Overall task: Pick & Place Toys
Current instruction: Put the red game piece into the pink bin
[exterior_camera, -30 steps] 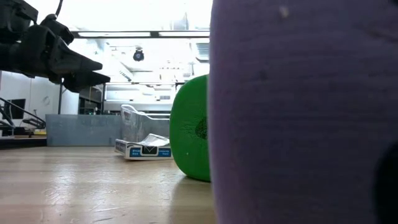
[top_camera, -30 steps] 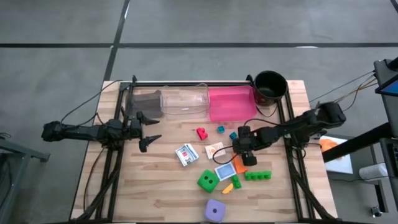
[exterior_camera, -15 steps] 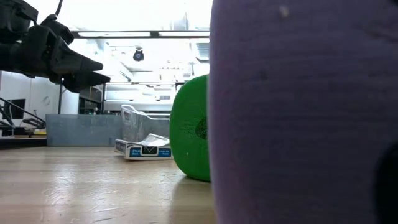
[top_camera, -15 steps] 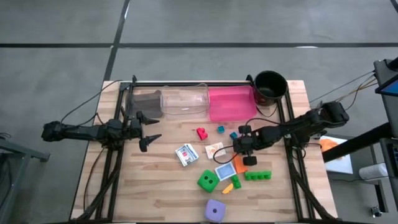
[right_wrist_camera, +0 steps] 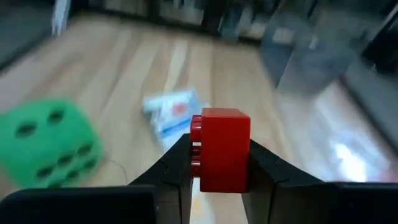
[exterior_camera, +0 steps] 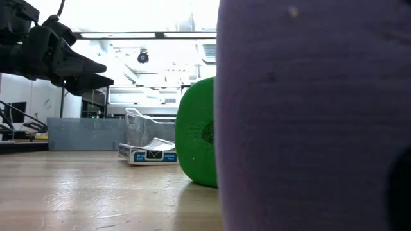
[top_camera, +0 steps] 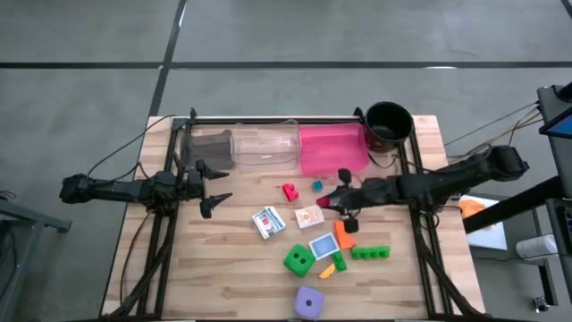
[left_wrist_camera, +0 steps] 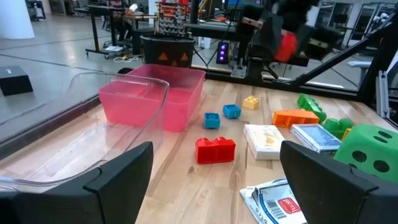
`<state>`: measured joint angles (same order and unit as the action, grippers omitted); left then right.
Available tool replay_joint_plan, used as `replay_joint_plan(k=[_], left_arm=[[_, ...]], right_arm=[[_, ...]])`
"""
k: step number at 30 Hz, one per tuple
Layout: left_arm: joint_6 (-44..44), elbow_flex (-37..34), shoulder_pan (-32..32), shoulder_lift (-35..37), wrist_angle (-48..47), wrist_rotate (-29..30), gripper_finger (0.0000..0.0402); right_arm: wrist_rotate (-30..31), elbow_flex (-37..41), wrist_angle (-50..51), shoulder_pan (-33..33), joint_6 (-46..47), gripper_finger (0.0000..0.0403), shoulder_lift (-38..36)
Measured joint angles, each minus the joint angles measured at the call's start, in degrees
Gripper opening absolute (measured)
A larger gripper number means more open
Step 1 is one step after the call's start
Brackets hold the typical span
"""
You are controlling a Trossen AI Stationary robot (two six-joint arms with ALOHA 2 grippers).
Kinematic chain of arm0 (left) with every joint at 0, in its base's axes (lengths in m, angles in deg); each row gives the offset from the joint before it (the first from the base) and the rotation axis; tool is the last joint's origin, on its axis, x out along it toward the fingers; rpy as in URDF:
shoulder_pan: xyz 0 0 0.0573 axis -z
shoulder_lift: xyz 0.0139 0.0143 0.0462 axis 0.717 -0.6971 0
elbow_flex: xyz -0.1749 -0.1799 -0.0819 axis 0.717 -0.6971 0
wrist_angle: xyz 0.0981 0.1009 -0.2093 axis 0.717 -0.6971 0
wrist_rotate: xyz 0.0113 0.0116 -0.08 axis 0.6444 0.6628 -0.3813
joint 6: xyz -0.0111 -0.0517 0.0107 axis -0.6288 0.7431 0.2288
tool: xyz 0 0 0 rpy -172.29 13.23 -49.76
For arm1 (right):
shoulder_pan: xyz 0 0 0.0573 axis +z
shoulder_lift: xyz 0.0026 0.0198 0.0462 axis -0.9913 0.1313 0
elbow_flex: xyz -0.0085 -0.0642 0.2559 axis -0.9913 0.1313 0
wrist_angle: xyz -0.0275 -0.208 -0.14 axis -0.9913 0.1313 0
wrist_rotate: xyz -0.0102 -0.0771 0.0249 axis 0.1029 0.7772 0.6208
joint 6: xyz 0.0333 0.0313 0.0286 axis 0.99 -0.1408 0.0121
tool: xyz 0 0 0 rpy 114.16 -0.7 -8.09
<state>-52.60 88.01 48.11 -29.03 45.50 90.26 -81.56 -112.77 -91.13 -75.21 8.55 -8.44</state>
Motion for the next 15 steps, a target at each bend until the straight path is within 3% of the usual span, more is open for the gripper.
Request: replay_joint_plan(k=[2,6,15], left_arm=[[0.6,0.0,0.0,-0.2,0.0,0.0,0.035],[0.9,0.0,0.0,-0.8,0.0,0.0,0.035],[0.9,0.0,0.0,-1.3,0.1,0.9,0.035]], right_arm=[[0.0,3.9,-6.9,-3.0,-0.4,0.0089,0.0],[-0.3,8.5,-10.2,-12.7,0.0,0.0089,0.0],[-13.5,4.5,-1.5,-38.6,0.9,0.0089,3.0]])
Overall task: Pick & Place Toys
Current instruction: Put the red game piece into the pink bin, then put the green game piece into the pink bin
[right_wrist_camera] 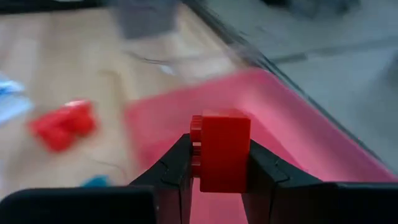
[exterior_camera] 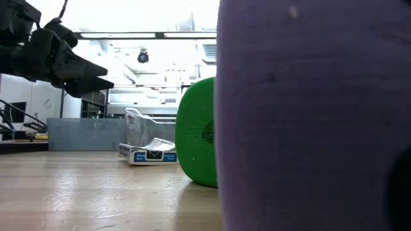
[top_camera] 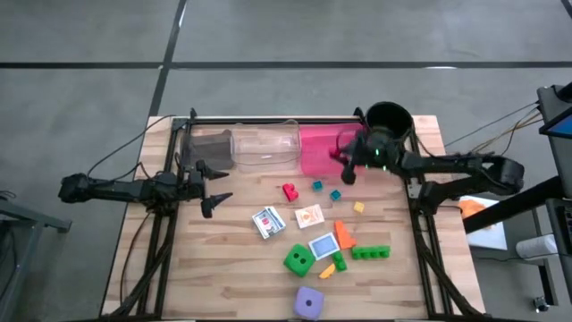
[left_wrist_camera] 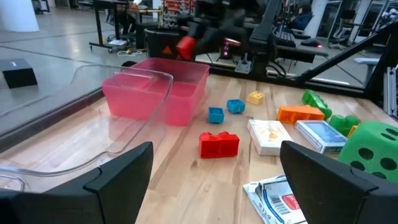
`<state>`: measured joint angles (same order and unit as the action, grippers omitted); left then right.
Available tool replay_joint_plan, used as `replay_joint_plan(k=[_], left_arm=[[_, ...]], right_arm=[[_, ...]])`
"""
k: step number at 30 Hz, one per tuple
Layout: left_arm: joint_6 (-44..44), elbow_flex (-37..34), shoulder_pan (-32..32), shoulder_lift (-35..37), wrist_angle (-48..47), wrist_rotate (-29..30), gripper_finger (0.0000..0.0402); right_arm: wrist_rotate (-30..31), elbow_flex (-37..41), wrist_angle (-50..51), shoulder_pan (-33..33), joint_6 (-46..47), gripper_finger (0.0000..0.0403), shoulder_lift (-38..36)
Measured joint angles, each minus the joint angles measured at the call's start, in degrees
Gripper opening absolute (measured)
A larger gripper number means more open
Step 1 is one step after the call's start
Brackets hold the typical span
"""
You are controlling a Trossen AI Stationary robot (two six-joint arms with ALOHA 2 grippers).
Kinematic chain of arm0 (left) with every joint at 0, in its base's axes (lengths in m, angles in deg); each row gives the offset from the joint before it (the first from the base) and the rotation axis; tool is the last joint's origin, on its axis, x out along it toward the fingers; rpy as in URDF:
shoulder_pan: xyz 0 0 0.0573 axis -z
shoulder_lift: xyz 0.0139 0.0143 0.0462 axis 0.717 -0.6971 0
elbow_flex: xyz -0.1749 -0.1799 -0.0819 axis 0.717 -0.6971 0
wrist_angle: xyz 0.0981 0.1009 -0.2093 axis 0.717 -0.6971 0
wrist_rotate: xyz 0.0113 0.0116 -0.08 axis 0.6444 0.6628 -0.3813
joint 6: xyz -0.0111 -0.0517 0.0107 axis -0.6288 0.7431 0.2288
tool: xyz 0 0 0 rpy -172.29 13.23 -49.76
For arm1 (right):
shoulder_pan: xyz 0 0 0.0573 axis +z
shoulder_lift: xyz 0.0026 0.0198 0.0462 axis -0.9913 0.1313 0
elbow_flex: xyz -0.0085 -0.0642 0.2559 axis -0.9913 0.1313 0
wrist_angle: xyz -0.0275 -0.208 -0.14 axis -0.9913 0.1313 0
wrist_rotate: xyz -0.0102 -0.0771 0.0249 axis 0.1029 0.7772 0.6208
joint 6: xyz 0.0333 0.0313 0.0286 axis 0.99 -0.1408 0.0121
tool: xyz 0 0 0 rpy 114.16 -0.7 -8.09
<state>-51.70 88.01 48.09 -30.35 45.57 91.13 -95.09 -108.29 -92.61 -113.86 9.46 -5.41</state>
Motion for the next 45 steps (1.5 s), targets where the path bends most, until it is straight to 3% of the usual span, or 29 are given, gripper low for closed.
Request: replay_joint_plan(k=[5,16,21,23,28,32,35,37,42,45], left_arm=[[-0.1,0.0,0.0,0.0,0.0,0.0,0.035],[-0.2,0.0,0.0,-1.1,0.0,0.2,0.035],[-0.2,0.0,0.0,-1.1,0.0,0.2,0.035],[-0.2,0.0,0.0,-1.1,0.0,0.2,0.035],[-0.2,0.0,0.0,-1.1,0.0,0.2,0.035],[0.0,0.0,0.0,-1.1,0.0,0.2,0.035],[0.0,0.0,0.0,-1.1,0.0,0.2,0.035],[0.0,0.0,0.0,-1.1,0.0,0.2,0.035],[0.0,0.0,0.0,-1.1,0.0,0.2,0.0351],[0.0,0.0,0.0,-1.1,0.0,0.2,0.0351]], right_arm=[[-3.9,-5.0,6.6,-6.8,0.8,0.0097,6.0],[-4.6,-13.0,11.1,-5.4,0.9,0.0297,15.4],[-7.1,-13.2,10.6,-2.1,-1.0,0.032,10.6],[-11.3,-12.4,10.7,-0.1,-2.0,0.0321,7.1],[-29.4,-9.3,5.9,6.2,0.1,0.0322,-1.4],[-32.6,-6.1,5.3,14.1,4.6,0.0322,-7.5],[-29.9,-4.2,7.7,21.5,9.1,0.0322,-11.5],[-25.0,-3.9,13.3,27.1,11.8,0.0322,-14.1],[-3.0,-5.0,33.9,43.4,18.8,0.0323,-18.5],[6.4,-5.4,41.4,53.0,27.7,0.0323,-19.3]])
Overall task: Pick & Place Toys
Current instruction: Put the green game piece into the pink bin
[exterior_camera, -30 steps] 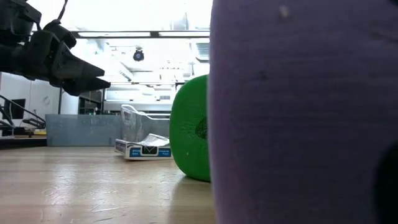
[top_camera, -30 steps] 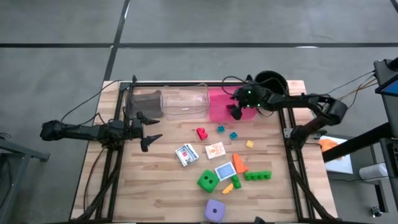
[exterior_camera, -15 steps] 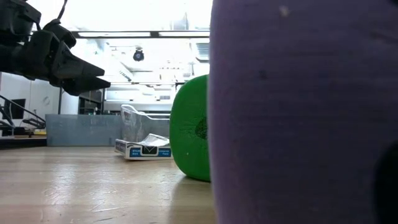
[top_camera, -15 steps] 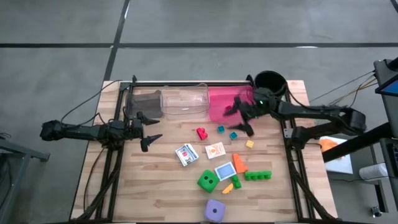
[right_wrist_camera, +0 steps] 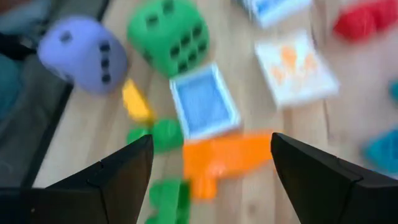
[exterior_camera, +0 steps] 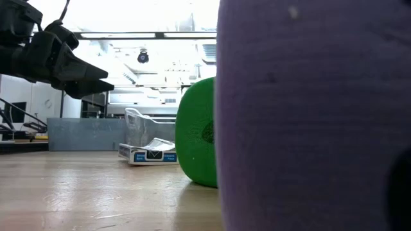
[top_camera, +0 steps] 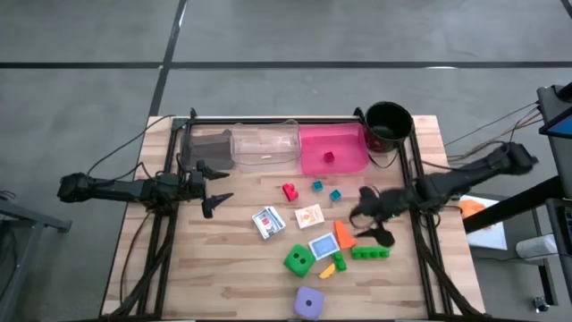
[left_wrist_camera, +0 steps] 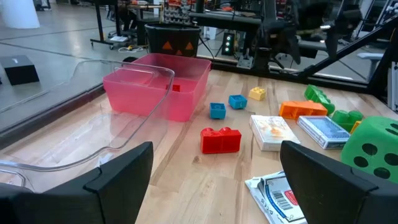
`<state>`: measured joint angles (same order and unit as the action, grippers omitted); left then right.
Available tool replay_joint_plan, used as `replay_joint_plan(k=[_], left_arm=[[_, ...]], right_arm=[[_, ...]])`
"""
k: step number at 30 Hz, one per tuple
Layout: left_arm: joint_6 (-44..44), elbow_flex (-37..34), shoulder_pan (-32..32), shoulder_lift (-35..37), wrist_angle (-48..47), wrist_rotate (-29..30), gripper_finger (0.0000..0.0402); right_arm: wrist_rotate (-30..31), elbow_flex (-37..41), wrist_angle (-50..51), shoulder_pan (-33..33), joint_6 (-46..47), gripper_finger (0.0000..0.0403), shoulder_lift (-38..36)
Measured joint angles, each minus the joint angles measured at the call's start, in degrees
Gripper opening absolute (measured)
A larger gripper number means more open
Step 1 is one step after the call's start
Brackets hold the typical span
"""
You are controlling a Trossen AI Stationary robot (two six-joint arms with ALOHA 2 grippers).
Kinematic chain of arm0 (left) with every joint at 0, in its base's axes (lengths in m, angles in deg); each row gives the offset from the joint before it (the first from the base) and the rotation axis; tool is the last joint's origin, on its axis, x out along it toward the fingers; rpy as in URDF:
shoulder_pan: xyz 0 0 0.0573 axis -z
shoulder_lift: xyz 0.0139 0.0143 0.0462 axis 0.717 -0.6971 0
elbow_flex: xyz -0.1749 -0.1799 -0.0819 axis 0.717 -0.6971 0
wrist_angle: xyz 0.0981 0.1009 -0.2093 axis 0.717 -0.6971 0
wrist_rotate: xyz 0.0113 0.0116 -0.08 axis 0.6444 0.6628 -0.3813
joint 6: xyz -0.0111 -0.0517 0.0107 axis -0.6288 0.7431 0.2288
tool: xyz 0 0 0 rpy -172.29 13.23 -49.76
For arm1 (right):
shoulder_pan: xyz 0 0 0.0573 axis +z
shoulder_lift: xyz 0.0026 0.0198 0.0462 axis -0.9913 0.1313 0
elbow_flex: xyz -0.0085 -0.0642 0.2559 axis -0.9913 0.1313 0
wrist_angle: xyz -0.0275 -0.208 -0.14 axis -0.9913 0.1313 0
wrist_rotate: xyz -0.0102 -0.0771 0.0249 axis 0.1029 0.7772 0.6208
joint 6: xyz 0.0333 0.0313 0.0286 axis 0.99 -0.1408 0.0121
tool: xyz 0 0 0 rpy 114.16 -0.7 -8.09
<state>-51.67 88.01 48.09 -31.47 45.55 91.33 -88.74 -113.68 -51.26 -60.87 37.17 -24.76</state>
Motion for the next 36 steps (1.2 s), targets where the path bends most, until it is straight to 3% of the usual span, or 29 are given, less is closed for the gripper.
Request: replay_joint_plan(k=[5,9,19,27,31,36], left_arm=[[0.0,0.0,0.0,0.0,0.0,0.0,0.0351],[0.0,0.0,0.0,0.0,0.0,0.0,0.0351],[0.0,0.0,0.0,0.0,0.0,0.0,0.0351],[0.0,0.0,0.0,0.0,0.0,0.0,0.0351],[0.0,0.0,0.0,0.0,0.0,0.0,0.0351],[0.0,0.0,0.0,0.0,0.0,0.0,0.0351]], right_arm=[[8.5,-0.8,5.6,13.1,15.4,0.0323,2.0],[11.6,-2.5,9.0,19.2,23.6,0.0323,6.6],[9.4,-11.1,19.9,21.5,26.7,0.0323,26.3],[4.9,-14.9,20.2,21.6,24.4,0.0319,39.1],[4.5,-16.7,21.6,21.8,23.3,0.0271,41.8],[4.5,-17.3,22.8,22.5,23.1,0.016,40.6]])
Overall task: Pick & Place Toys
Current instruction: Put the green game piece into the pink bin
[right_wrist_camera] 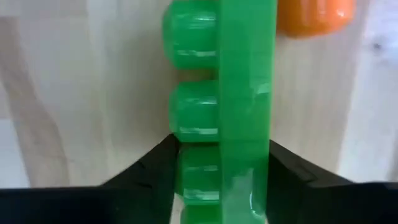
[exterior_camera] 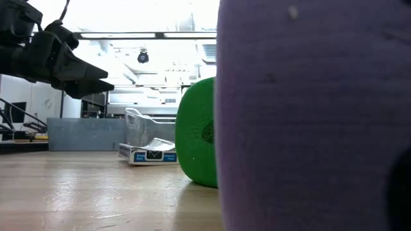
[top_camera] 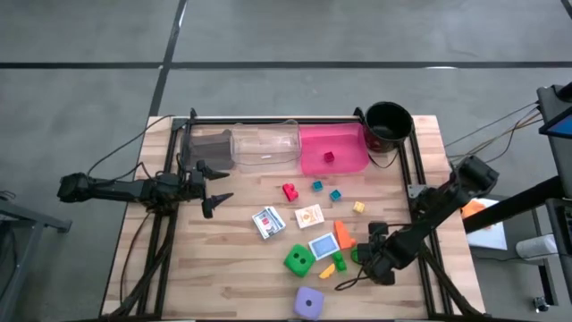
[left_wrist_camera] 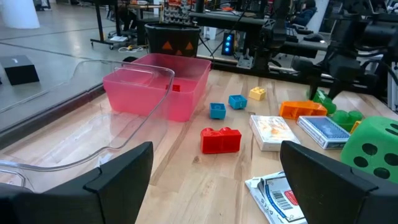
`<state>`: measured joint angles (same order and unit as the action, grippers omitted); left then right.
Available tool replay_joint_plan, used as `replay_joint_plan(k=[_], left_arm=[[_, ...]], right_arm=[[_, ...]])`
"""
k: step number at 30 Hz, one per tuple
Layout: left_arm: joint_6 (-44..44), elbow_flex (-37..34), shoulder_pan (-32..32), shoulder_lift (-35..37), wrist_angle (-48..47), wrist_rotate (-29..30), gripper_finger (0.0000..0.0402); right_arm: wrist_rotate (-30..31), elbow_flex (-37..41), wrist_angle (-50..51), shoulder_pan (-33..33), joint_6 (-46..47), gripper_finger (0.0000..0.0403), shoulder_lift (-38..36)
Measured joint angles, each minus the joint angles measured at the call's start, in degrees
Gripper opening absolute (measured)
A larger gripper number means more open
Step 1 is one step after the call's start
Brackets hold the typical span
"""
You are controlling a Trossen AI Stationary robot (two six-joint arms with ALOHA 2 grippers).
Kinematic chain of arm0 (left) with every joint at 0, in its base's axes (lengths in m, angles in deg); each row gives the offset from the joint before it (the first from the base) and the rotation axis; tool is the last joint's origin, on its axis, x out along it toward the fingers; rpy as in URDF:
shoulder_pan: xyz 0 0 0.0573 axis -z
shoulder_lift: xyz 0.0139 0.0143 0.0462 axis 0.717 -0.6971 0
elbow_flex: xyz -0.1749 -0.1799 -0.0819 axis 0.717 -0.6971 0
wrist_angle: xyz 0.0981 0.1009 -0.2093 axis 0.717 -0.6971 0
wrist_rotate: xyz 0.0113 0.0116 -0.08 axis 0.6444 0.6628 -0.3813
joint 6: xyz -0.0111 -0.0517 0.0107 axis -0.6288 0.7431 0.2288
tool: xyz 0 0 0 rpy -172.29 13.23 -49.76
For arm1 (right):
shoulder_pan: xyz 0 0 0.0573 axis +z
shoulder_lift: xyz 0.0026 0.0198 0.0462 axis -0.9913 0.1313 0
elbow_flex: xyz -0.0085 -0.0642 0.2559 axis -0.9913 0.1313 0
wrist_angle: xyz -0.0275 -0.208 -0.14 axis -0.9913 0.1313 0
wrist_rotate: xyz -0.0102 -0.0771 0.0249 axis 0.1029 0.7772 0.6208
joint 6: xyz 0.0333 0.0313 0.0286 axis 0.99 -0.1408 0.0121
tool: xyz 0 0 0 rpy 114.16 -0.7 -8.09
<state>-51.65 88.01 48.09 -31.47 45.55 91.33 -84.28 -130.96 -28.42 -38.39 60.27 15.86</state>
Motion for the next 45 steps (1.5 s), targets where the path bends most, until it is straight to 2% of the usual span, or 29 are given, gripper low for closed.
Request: replay_joint_plan(k=[9,12,15,20,25,29,32,35,39,42,45], left_arm=[[0.0,0.0,0.0,0.0,0.0,0.0,0.035],[0.0,0.0,0.0,0.0,0.0,0.0,0.035],[0.0,0.0,0.0,0.0,0.0,0.0,0.035],[0.0,0.0,0.0,0.0,0.0,0.0,0.035],[0.0,0.0,0.0,0.0,0.0,0.0,0.035],[0.0,0.0,0.0,0.0,0.0,0.0,0.035],[0.0,0.0,0.0,0.0,0.0,0.0,0.035],[0.0,0.0,0.0,0.0,0.0,0.0,0.035],[0.0,0.0,0.0,0.0,0.0,0.0,0.035],[0.0,0.0,0.0,-0.1,0.0,0.1,0.035],[0.0,0.0,0.0,-0.7,0.0,0.3,0.035]], right_arm=[[0.4,-0.1,2.8,2.7,0.3,0.016,-7.6],[5.8,0.0,1.8,3.7,0.4,0.016,-12.1],[15.2,0.4,-2.7,4.2,-2.4,0.016,-16.5],[27.1,6.2,-24.0,3.6,-17.9,0.016,-21.3],[28.6,17.3,-53.5,-1.5,-35.2,0.016,-22.2],[25.6,26.3,-73.2,-9.7,-42.6,0.016,-21.8],[23.1,30.7,-79.2,-18.6,-44.1,0.016,-22.5],[19.3,32.2,-78.7,-29.3,-45.0,0.016,-24.3],[8.7,31.5,-76.0,-45.3,-46.9,0.016,-26.5],[1.3,29.1,-70.7,-57.6,-48.4,0.016,-27.2],[-3.3,25.7,-63.0,-68.5,-50.2,0.016,-26.9]])
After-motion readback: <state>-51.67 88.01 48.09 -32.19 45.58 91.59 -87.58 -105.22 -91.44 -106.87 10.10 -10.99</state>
